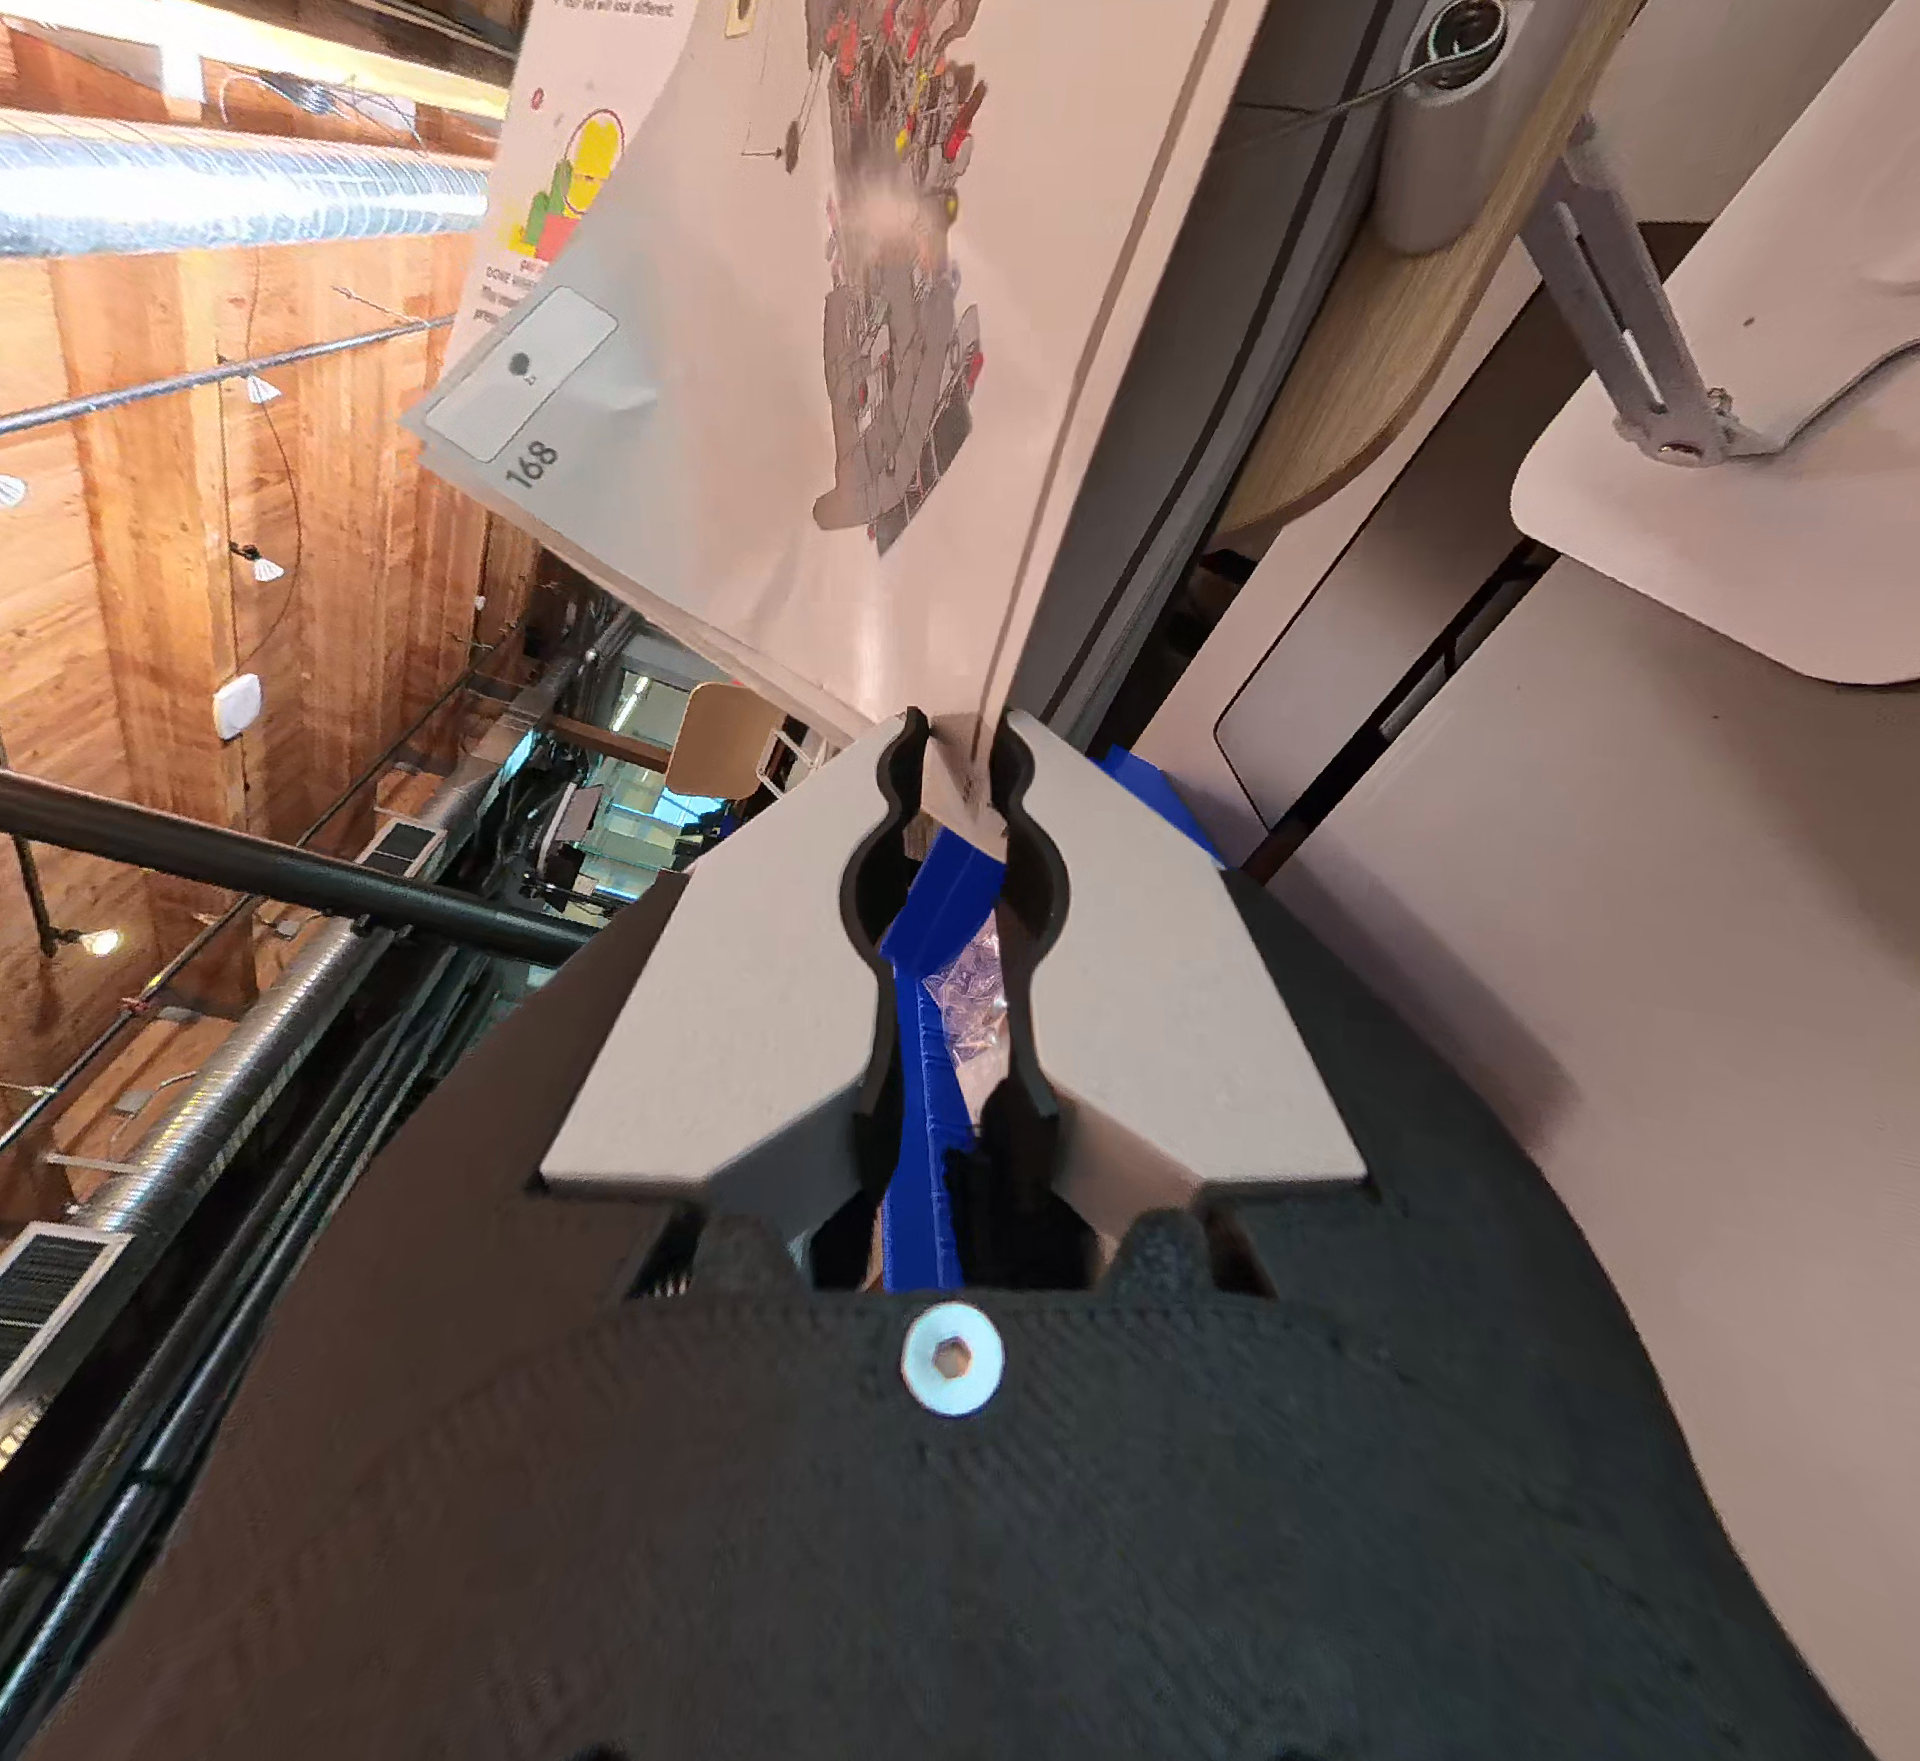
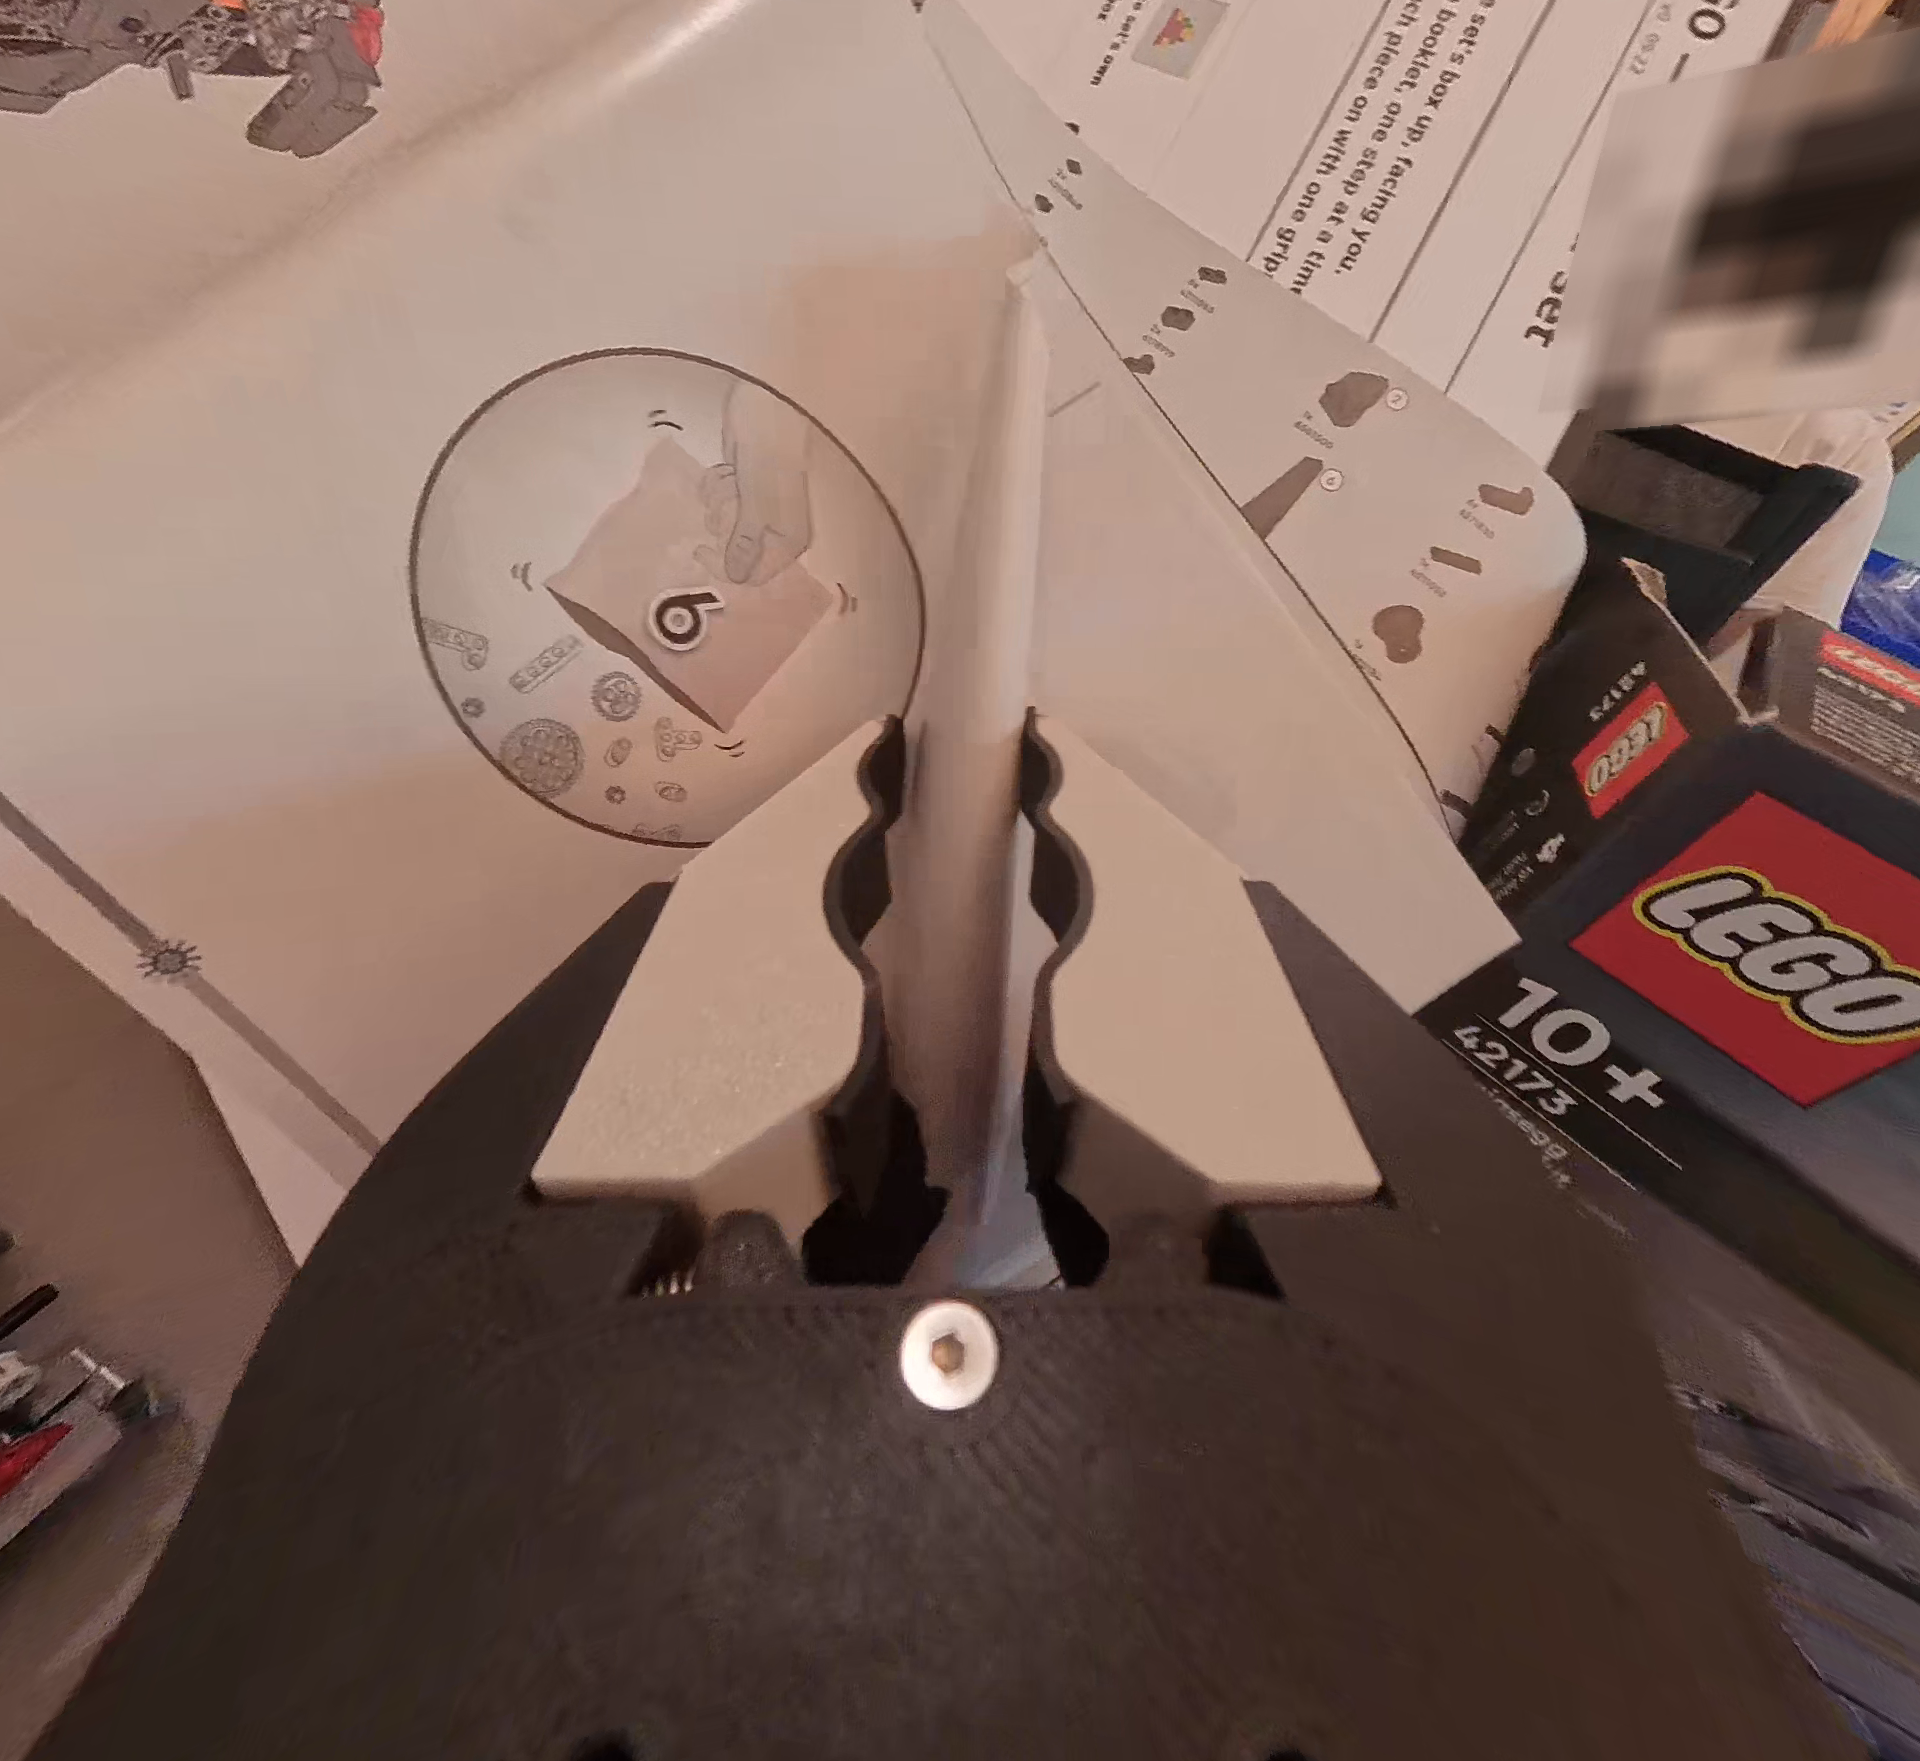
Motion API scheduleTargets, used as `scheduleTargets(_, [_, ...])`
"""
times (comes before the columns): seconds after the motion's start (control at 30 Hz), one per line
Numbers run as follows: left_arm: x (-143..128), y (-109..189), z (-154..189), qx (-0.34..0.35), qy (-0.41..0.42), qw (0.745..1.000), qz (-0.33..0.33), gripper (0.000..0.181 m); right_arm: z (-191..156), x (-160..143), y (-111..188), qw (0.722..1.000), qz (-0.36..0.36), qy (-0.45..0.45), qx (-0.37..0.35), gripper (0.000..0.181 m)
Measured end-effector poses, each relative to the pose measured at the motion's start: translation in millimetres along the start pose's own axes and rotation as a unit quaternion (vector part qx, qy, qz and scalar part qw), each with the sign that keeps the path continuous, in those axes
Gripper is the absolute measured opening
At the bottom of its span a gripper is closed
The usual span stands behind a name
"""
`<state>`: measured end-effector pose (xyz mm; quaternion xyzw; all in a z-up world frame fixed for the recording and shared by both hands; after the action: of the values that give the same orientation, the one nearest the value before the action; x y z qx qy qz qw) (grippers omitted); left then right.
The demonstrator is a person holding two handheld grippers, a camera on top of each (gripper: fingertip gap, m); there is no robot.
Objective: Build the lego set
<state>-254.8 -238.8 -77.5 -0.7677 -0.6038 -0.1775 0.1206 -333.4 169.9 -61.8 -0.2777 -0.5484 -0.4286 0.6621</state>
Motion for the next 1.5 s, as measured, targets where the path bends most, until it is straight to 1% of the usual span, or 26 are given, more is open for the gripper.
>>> scheduleTargets(0.03, [0,3,-2,0.003,0.004,1.0,0.003,0.011,-3,1,0,1.0,-0.002,0.007,0.007,0.009])
scheduleTargets(0.07, [0,7,-5,0.007,0.01,1.0,0.005,0.012,-6,2,0,1.0,-0.005,0.016,0.009,0.002])
scheduleTargets(0.1, [1,12,-8,0.012,0.017,1.0,0.01,0.013,-8,3,0,1.0,-0.008,0.025,0.01,0.0])
scheduleTargets(0.23, [16,36,-20,0.032,0.032,0.998,0.043,0.021,-12,13,6,0.999,0.0,0.025,0.027,0.0])
scheduleTargets(0.33, [39,55,-26,0.039,0.041,0.995,0.078,0.027,-16,27,15,0.998,0.017,0.008,0.051,0.0])
scheduleTargets(0.47, [80,79,-21,0.022,0.047,0.989,0.139,0.033,-22,53,25,0.992,0.039,-0.037,0.112,0.0])
scheduleTargets(0.57, [112,80,-3,-0.023,0.026,0.985,0.171,0.039,-27,73,30,0.985,0.053,-0.067,0.148,0.0])
scheduleTargets(0.63, [128,69,9,-0.05,-0.005,0.981,0.188,0.036,-31,83,31,0.983,0.049,-0.074,0.16,0.0])
scheduleTargets(0.67, [130,57,12,-0.064,-0.001,0.981,0.184,0.036,-33,86,31,0.984,0.043,-0.073,0.157,0.0])
scheduleTargets(0.73, [123,24,16,-0.107,0.028,0.983,0.147,0.033,-35,91,30,0.987,0.027,-0.062,0.146,0.0])
scheduleTargets(0.8, [104,-7,18,-0.119,0.038,0.988,0.093,0.032,-33,90,30,0.99,0.004,-0.049,0.13,0.0])
scheduleTargets(0.87, [83,-27,22,-0.147,0.051,0.987,0.043,0.031,-24,84,29,0.996,-0.033,-0.01,0.085,0.0])
scheduleTargets(0.9, [74,-31,23,-0.152,0.06,0.986,0.025,0.031,-17,80,29,0.997,-0.05,0.009,0.053,0.0])
scheduleTargets(1.0, [55,-34,24,-0.16,0.086,0.983,0.01,0.031,5,67,29,0.994,-0.094,0.041,-0.044,0.028])
scheduleTargets(1.07, [47,-32,22,-0.152,0.093,0.984,0.014,0.031,12,64,29,0.988,-0.113,0.048,-0.09,0.054])
scheduleTargets(1.1, [44,-31,21,-0.156,0.098,0.983,0.01,0.031,11,64,30,0.986,-0.117,0.055,-0.107,0.064])
scheduleTargets(1.13, [41,-31,21,-0.159,0.102,0.982,0.006,0.033,9,67,31,0.985,-0.114,0.059,-0.117,0.067])
scheduleTargets(1.2, [36,-27,19,-0.158,0.106,0.982,0.005,0.034,-2,74,34,0.987,-0.095,0.065,-0.114,0.067])
scheduleTargets(1.33, [24,-17,15,-0.159,0.11,0.981,-0.003,0.036,-38,88,38,0.991,-0.085,0.083,-0.065,0.07])
scheduleTargets(1.5, [6,19,0,-0.144,0.142,0.979,0.008,0.039,-88,107,56,0.992,-0.072,0.099,0.016,0.069])
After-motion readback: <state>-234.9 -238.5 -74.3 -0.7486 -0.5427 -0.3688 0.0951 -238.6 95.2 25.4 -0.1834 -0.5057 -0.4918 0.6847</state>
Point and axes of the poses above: each gripper's, where its closed fingertips meet, y back along the fingers, x out of its top, z = x × y across the jaws, the point moved 9 cm from there along y, back along the fingers, and after that the axes turned 3 degrees about z, right-handed, at the moved point
